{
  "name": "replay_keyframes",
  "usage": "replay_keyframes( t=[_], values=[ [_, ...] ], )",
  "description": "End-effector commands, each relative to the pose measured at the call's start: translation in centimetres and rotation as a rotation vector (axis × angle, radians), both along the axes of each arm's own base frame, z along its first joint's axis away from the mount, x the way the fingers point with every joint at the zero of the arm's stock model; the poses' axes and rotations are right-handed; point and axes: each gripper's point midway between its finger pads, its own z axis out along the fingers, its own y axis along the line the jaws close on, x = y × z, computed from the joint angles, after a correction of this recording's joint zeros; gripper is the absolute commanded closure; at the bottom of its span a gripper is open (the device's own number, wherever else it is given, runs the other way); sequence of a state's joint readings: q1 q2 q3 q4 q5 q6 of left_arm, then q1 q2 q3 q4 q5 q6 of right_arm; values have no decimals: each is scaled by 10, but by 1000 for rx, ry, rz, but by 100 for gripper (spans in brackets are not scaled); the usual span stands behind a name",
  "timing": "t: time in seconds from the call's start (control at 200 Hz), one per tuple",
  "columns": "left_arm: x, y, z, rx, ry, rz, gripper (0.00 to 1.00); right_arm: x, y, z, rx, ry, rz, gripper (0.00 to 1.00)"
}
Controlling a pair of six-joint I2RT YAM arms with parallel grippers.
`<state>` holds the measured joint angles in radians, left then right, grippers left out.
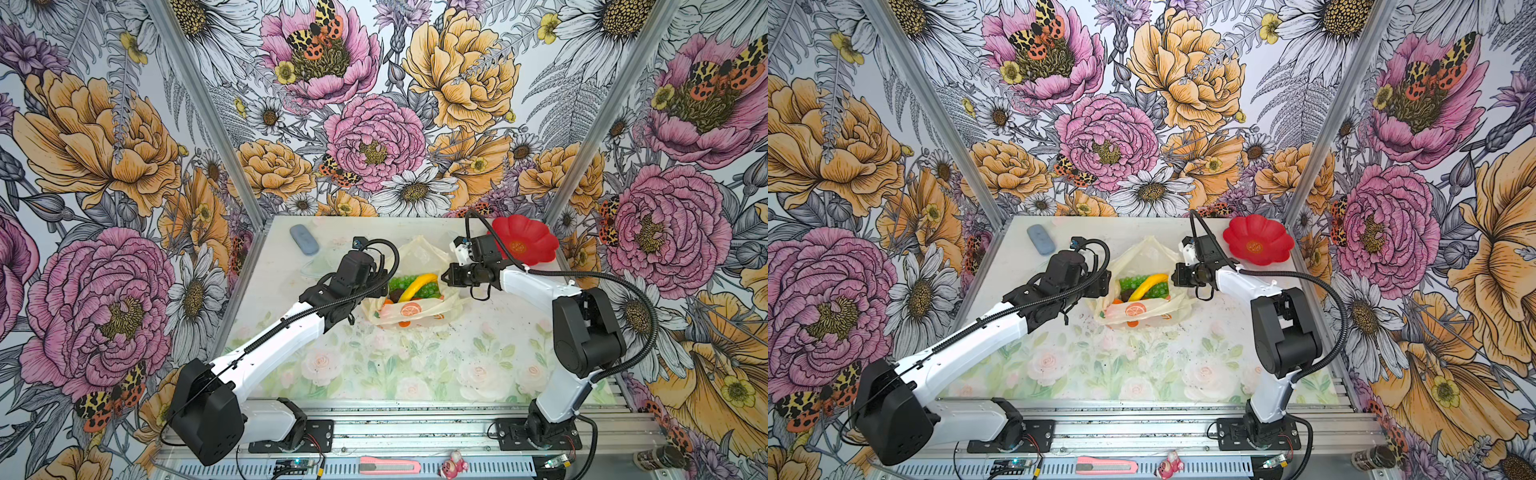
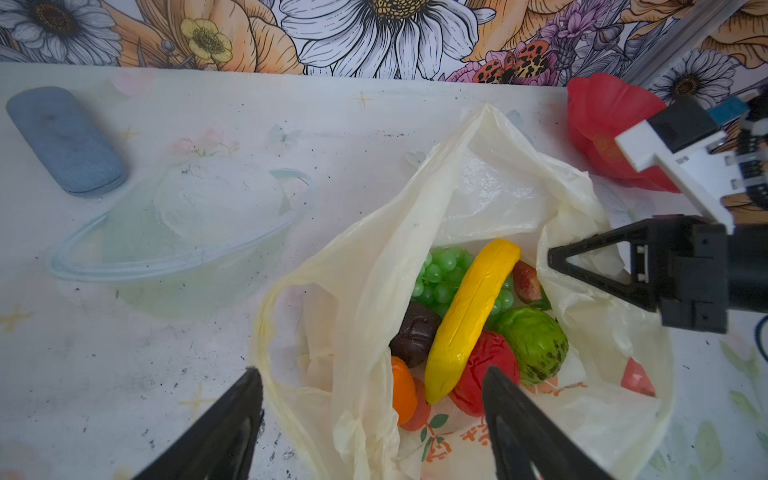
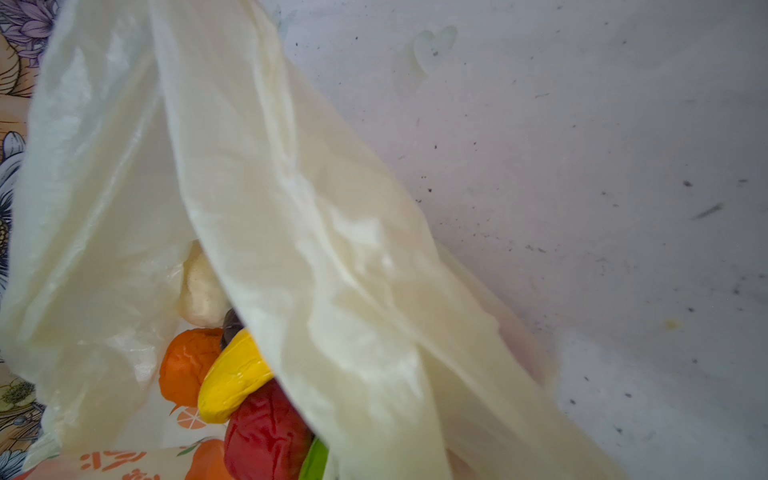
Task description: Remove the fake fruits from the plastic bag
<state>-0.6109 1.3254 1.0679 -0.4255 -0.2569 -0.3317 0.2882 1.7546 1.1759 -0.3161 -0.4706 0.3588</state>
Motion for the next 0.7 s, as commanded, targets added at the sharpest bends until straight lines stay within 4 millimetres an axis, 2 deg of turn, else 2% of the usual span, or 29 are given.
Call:
replay_keyframes(
  t=[0.0,0.125,0.23,0.405,0.49,0.57,0.696],
  values=[
    [12,5,-31,55,113,7,14,-6,19,28,105,-70,65,99],
    [23,-7,-59,30,205,-26,13,-11,24,36,159,-89,91,100],
    [35,-1,-86,-30,304,-7,20,-13,29,43,227,-106,113,100],
    [48,15,-114,-192,408,34,53,-12,38,71,436,-158,151,100],
    [51,27,-122,-303,435,53,80,-14,41,81,490,-177,191,100],
    [51,49,-128,-399,433,105,99,-11,32,85,534,-185,190,100],
    [47,92,-140,-513,422,216,100,-6,6,75,561,-169,157,100]
  ],
)
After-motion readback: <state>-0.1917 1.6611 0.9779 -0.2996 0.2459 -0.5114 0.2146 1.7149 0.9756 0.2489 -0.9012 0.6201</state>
